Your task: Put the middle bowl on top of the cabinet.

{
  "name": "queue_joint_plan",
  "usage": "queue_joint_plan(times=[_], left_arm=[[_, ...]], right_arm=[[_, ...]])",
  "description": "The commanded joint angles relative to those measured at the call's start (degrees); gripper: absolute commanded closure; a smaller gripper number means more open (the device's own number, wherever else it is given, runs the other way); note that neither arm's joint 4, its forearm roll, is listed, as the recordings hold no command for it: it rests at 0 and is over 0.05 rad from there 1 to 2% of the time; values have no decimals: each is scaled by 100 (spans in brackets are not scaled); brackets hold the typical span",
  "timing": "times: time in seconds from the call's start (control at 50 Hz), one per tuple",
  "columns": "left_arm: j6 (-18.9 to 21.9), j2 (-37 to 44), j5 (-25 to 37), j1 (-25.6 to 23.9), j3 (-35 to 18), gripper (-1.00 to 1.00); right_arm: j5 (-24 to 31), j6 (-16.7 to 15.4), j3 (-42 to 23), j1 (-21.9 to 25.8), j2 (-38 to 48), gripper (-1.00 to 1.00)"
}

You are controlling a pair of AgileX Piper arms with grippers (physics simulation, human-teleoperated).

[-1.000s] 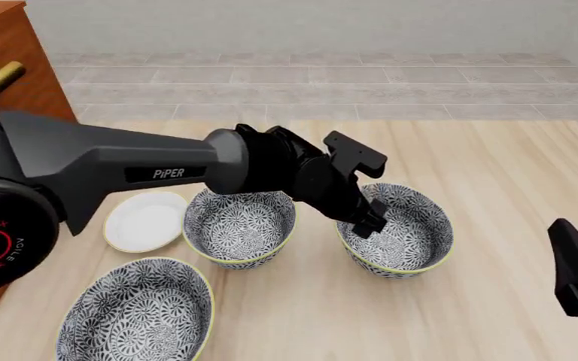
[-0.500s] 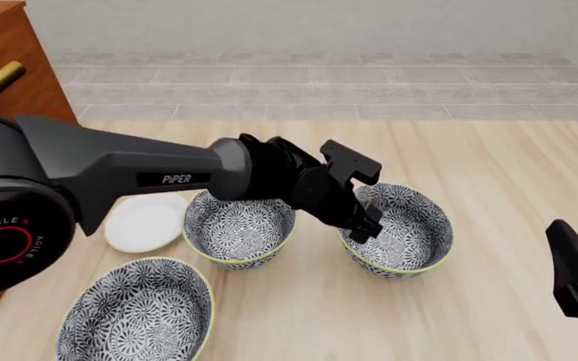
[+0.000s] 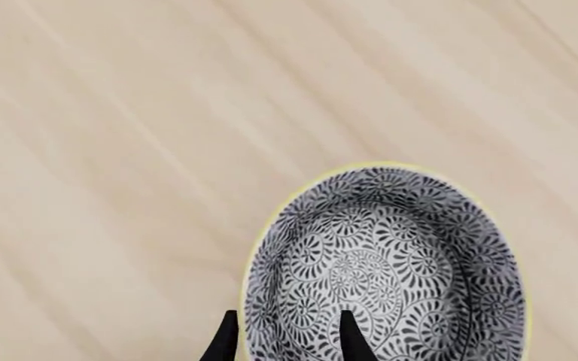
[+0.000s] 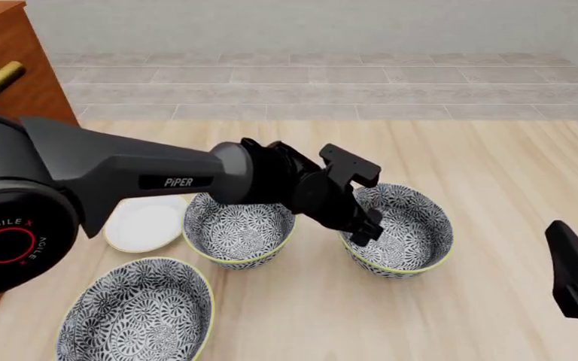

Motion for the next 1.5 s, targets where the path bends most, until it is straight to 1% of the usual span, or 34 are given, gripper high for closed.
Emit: queue_joint_plan(times=[0.02,0.06,0.08,0.16,0.2,0.46,0.52,0.76,0.92,0.96,0.98,1.14,1.44,1.48,1.5], left_arm=[[-126,-13,-38,-37,37,-100],[-173,-39,-58,-82,71,-100],[-169,-32,-53,-74,68,100],[-183,-49,-71,-67,94,100],[-125,-46,-73,-49,101,100],[-62,-209,-71,-35,168,100],[-56,-246,-66,-40,186,100],[-78,-728,-120,-146,458,100],[-99,-1116,-209,-273,716,100],[-148,-1233,-249,-348,794,100],[-115,-1260,-229,-286,779,100],[-247,-1627,-199,-392,879,100],[-243,-2163,-165,-436,1021,100],[-118,-2203,-148,-383,1024,100],[-191,-2259,-171,-435,1069,100]], right_arm=[[346,6,0,5,-342,-100],[494,8,0,7,-490,-100],[548,6,0,2,-545,-100],[782,12,0,-12,-779,-100],[853,9,0,-7,-848,-100],[911,11,0,4,-897,-100],[771,9,0,0,-761,-100],[-145,-1,0,20,147,-100],[-313,-11,0,34,299,-100],[-285,-12,0,35,267,-100],[-242,-7,0,37,218,-100],[20,-5,0,46,-59,-100],[470,0,-1,43,-537,-100],[506,-2,-1,43,-576,-100],[504,4,-1,43,-574,-100]])
